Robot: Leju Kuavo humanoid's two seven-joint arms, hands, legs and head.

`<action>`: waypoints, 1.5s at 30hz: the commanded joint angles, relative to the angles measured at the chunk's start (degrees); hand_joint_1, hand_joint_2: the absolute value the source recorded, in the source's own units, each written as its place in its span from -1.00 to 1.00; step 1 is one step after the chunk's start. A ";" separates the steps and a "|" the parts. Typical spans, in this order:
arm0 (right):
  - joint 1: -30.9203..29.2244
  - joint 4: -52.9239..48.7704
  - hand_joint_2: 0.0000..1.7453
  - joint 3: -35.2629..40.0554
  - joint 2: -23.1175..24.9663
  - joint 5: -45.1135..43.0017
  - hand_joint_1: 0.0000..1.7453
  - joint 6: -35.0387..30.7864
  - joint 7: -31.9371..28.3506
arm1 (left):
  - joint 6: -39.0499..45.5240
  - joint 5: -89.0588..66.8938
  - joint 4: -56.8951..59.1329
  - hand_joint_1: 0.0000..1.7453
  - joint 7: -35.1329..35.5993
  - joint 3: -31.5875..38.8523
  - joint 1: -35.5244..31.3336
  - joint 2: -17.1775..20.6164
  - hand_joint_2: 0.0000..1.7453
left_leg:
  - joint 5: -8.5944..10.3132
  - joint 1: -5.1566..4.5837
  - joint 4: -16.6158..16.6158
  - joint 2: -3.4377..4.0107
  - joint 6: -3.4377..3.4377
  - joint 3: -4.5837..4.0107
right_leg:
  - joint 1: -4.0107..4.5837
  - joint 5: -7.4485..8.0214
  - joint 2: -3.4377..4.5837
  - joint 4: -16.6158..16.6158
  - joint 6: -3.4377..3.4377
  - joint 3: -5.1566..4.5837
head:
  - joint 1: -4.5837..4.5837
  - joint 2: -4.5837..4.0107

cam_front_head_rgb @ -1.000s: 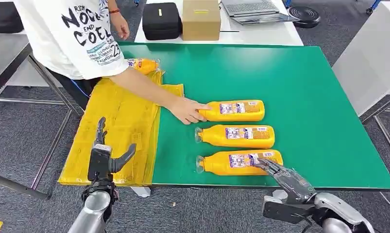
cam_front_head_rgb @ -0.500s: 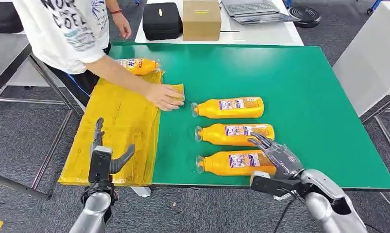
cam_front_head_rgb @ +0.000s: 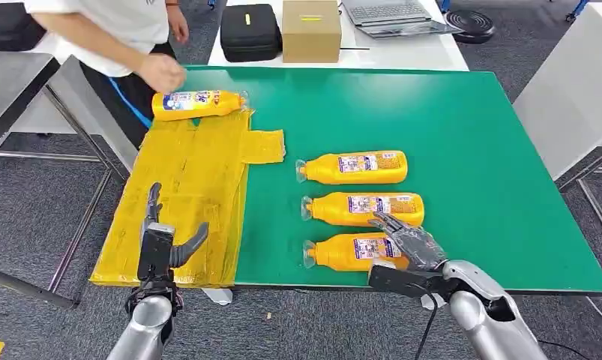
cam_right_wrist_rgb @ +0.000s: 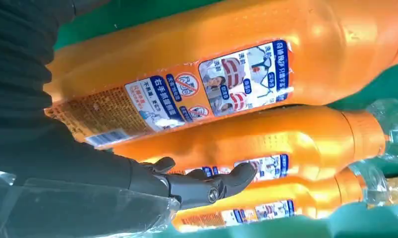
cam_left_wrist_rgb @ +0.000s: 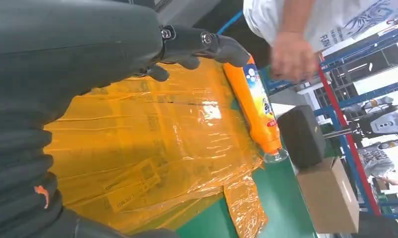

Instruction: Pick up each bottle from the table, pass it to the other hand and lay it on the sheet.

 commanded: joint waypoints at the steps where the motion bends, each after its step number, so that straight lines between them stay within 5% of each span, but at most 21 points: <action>1: -1.18 4.21 1.00 1.62 -0.01 -0.03 -1.00 1.18 0.65 | -0.24 0.04 1.95 -1.00 0.83 0.11 -1.43 0.63 1.00 | -0.23 0.13 0.02 0.07 -0.17 0.45 | 0.14 -0.20 0.02 -0.03 -0.15 0.46 | 0.00 0.00; 45: 0.45 6.40 1.00 -0.73 -2.06 -0.52 -1.00 3.97 2.89 | -0.25 0.69 4.10 -1.00 0.60 0.59 -1.82 0.50 1.00 | -0.10 0.08 -0.06 0.02 -0.11 0.36 | 0.09 -0.08 -0.02 -0.11 -0.10 0.37 | 0.00 0.00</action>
